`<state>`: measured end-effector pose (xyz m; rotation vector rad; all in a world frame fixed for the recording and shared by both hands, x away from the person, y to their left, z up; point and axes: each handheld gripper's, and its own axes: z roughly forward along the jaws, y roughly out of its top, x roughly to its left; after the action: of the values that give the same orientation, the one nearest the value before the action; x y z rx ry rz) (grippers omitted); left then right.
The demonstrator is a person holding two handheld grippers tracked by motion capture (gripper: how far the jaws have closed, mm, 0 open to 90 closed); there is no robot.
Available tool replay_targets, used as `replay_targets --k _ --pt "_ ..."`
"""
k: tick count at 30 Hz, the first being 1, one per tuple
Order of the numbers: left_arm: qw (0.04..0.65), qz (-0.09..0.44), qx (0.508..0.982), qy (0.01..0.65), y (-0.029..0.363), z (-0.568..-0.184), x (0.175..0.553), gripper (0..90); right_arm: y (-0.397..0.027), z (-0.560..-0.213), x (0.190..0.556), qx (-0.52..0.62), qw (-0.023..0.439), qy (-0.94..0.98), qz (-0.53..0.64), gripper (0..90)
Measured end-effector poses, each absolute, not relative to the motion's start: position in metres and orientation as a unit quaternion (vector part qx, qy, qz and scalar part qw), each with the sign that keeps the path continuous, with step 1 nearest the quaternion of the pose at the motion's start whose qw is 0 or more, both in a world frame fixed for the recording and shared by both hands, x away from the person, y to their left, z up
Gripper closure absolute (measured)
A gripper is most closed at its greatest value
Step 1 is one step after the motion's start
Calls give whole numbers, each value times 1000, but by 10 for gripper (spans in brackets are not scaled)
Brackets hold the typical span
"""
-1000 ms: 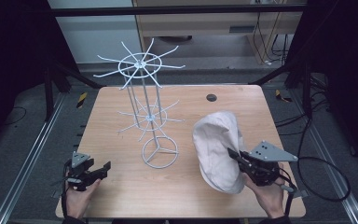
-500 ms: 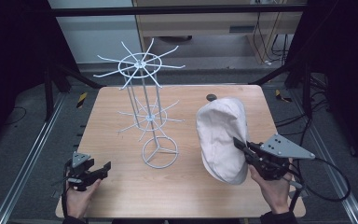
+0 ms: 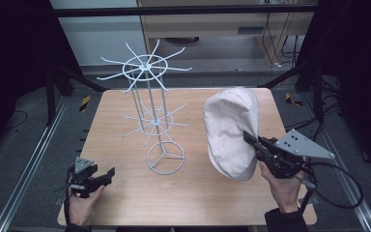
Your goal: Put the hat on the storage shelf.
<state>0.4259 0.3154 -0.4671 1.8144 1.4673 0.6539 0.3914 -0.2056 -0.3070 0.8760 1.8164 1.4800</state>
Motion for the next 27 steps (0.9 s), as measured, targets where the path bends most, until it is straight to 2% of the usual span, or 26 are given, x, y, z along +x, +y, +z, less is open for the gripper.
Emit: replay_targets --k 27 --pt "352 252 700 567 316 -467 426 302 -195 -262 383 286 351 665 593 882"
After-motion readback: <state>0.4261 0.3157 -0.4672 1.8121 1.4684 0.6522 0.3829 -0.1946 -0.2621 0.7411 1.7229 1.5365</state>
